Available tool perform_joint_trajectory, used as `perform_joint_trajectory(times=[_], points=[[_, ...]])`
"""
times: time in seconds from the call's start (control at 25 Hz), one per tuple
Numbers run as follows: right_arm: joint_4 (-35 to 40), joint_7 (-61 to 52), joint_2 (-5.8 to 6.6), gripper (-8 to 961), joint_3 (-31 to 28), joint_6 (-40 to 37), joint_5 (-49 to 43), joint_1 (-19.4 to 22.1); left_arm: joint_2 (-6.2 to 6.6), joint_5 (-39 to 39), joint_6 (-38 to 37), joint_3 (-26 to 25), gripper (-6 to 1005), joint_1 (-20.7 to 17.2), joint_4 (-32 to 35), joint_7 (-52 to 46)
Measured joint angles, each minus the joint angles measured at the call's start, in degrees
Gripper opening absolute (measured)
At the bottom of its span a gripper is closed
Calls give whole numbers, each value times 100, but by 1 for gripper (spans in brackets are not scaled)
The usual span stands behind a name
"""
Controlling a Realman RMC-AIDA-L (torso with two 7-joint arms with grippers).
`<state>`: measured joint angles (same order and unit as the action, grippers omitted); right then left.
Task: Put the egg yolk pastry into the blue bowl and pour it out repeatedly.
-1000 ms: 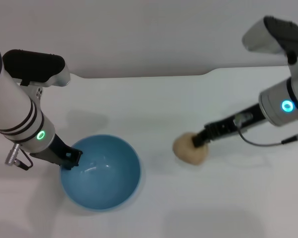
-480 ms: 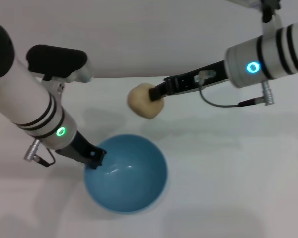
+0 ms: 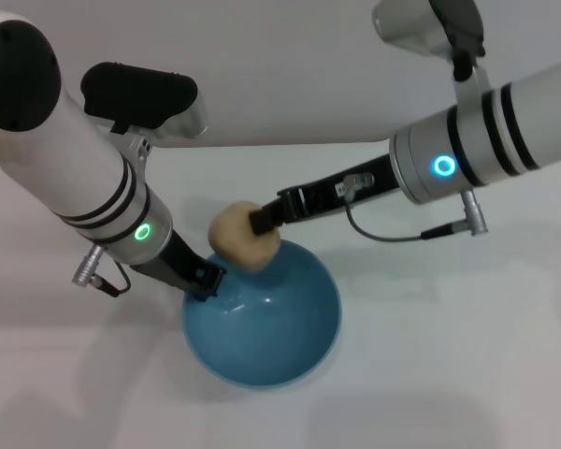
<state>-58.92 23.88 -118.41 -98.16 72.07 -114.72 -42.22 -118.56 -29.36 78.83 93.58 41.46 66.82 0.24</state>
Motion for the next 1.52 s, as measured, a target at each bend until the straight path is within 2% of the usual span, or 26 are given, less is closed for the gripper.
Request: perform_joint_trajectory(times=[0.32, 0.52, 0.64, 0.92, 1.08, 1.32, 1.44, 1.52], points=[[-25, 3, 6, 25, -12, 376, 20, 267, 14, 0, -38, 3, -1, 2, 4, -86], [-62, 46, 11, 25, -3, 566, -270, 406, 17, 1, -43, 3, -1, -1, 7, -87], [-154, 150, 14, 61, -21, 591, -321, 484, 18, 2, -44, -12, -1, -3, 7, -87], [-435, 403, 10, 280, -126, 489, -367, 663, 19, 2, -45, -32, -1, -15, 21, -86], [-525, 407, 2, 401, -631, 463, -194, 725, 17, -1, -133, -7, -1, -38, 27, -85], [-805, 804, 2, 401, -1554, 427, 575, 1262, 19, -1, -466, -24, 0, -157, 58, -25], [-603, 910, 2, 401, -1858, 259, 639, 1496, 22, -7, -850, -1, 0, -385, 259, -7], [-75, 1054, 3, 401, -2177, 20, 643, 1633, 24, -15, -1214, 48, 0, -665, 542, -2]])
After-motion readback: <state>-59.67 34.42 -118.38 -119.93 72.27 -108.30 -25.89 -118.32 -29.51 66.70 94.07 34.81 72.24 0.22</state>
